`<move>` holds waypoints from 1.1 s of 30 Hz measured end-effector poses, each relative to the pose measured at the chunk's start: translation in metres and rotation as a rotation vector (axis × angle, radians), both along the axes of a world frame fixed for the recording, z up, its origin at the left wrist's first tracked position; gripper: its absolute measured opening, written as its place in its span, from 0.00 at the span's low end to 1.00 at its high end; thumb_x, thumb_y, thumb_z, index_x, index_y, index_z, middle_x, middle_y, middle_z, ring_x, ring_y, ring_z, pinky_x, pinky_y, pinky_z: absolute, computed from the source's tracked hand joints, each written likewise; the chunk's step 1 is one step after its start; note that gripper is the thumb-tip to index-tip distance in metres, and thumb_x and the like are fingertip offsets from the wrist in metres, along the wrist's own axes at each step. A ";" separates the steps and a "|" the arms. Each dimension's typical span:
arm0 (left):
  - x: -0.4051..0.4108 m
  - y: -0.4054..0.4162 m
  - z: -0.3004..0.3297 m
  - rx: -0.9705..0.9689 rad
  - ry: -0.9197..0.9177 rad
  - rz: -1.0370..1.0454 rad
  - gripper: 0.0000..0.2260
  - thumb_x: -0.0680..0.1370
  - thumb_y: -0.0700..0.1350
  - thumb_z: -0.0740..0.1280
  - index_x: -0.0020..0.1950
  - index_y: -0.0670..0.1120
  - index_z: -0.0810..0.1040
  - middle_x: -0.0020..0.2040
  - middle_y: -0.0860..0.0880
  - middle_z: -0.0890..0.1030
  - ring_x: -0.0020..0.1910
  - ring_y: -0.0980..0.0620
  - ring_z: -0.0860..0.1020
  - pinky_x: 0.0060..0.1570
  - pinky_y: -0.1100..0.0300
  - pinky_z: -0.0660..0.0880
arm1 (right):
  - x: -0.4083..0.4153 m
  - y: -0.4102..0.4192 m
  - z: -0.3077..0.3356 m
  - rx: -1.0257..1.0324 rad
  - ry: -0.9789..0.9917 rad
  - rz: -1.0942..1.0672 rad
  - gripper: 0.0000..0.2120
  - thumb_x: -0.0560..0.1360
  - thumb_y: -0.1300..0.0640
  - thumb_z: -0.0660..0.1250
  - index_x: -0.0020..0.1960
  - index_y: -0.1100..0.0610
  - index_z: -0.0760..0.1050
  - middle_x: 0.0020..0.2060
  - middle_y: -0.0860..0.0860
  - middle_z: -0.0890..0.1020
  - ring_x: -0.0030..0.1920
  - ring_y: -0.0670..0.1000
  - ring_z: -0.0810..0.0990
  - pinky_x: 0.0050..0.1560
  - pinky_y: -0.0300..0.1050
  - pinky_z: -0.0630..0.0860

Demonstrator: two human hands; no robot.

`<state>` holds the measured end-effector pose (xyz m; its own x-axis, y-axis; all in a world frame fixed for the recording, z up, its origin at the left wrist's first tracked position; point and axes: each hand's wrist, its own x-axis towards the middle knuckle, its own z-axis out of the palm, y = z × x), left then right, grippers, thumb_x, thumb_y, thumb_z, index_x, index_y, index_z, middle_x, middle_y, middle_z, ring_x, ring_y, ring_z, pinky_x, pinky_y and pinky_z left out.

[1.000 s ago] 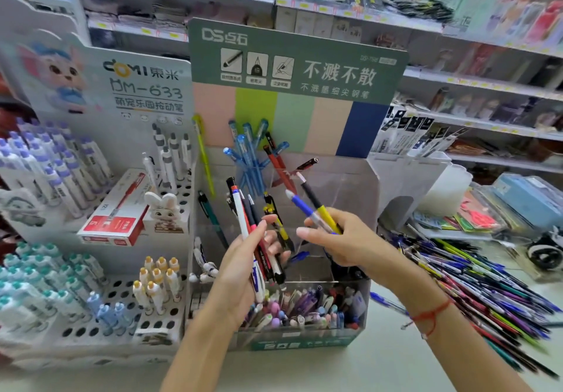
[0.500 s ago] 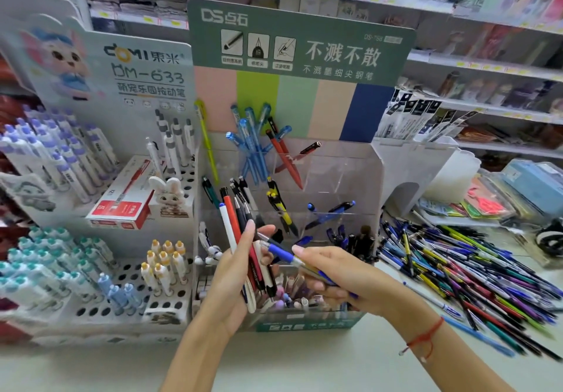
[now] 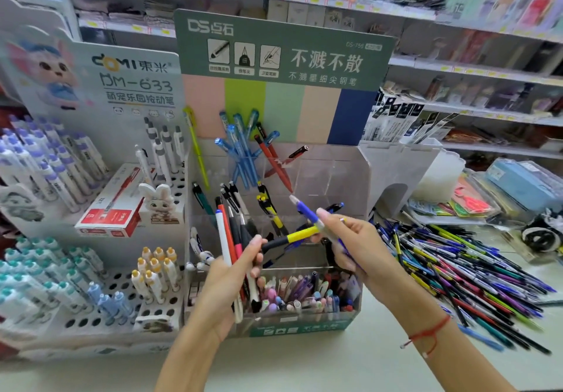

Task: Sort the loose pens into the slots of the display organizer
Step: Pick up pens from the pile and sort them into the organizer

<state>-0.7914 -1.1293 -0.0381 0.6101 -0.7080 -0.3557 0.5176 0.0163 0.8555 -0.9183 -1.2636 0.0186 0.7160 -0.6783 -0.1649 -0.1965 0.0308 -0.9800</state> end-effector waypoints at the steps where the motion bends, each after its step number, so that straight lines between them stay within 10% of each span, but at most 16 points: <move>1: -0.005 -0.002 0.000 -0.011 0.028 0.001 0.12 0.74 0.50 0.70 0.44 0.40 0.79 0.27 0.49 0.72 0.22 0.54 0.72 0.24 0.60 0.73 | 0.005 0.002 -0.001 -0.031 -0.052 -0.073 0.15 0.77 0.49 0.63 0.41 0.60 0.79 0.21 0.44 0.75 0.18 0.44 0.61 0.23 0.33 0.59; 7: 0.003 0.007 -0.006 -0.067 0.046 0.194 0.10 0.78 0.48 0.65 0.54 0.44 0.80 0.30 0.52 0.73 0.24 0.58 0.71 0.25 0.63 0.73 | 0.037 -0.017 -0.003 -0.790 -0.230 -0.326 0.14 0.79 0.47 0.60 0.46 0.55 0.80 0.31 0.45 0.79 0.27 0.43 0.71 0.30 0.32 0.64; 13: 0.025 0.026 -0.009 -0.141 0.150 0.321 0.09 0.79 0.45 0.65 0.56 0.43 0.79 0.30 0.52 0.74 0.25 0.58 0.71 0.25 0.66 0.73 | 0.077 -0.034 -0.011 -1.188 0.338 -0.028 0.20 0.79 0.41 0.57 0.49 0.56 0.79 0.39 0.49 0.80 0.36 0.49 0.78 0.31 0.39 0.69; 17: 0.027 0.033 -0.005 -0.172 0.162 0.303 0.08 0.78 0.44 0.65 0.55 0.44 0.79 0.31 0.51 0.74 0.25 0.58 0.71 0.25 0.66 0.73 | 0.076 -0.037 -0.005 -1.057 0.355 0.010 0.25 0.76 0.37 0.59 0.63 0.54 0.75 0.47 0.52 0.83 0.46 0.54 0.81 0.43 0.47 0.77; 24: 0.024 0.029 -0.004 -0.169 0.122 0.276 0.09 0.80 0.44 0.63 0.56 0.44 0.79 0.33 0.51 0.77 0.29 0.56 0.74 0.37 0.59 0.75 | 0.024 -0.053 0.013 -0.740 0.204 -0.135 0.11 0.78 0.45 0.63 0.47 0.52 0.78 0.29 0.52 0.78 0.30 0.49 0.72 0.34 0.43 0.68; 33: 0.026 0.035 0.002 -0.229 0.143 0.256 0.10 0.81 0.44 0.60 0.55 0.44 0.79 0.36 0.51 0.77 0.29 0.57 0.75 0.33 0.63 0.78 | -0.024 -0.055 0.010 -0.587 0.206 -0.045 0.07 0.77 0.57 0.67 0.54 0.49 0.78 0.40 0.46 0.84 0.32 0.45 0.80 0.39 0.39 0.78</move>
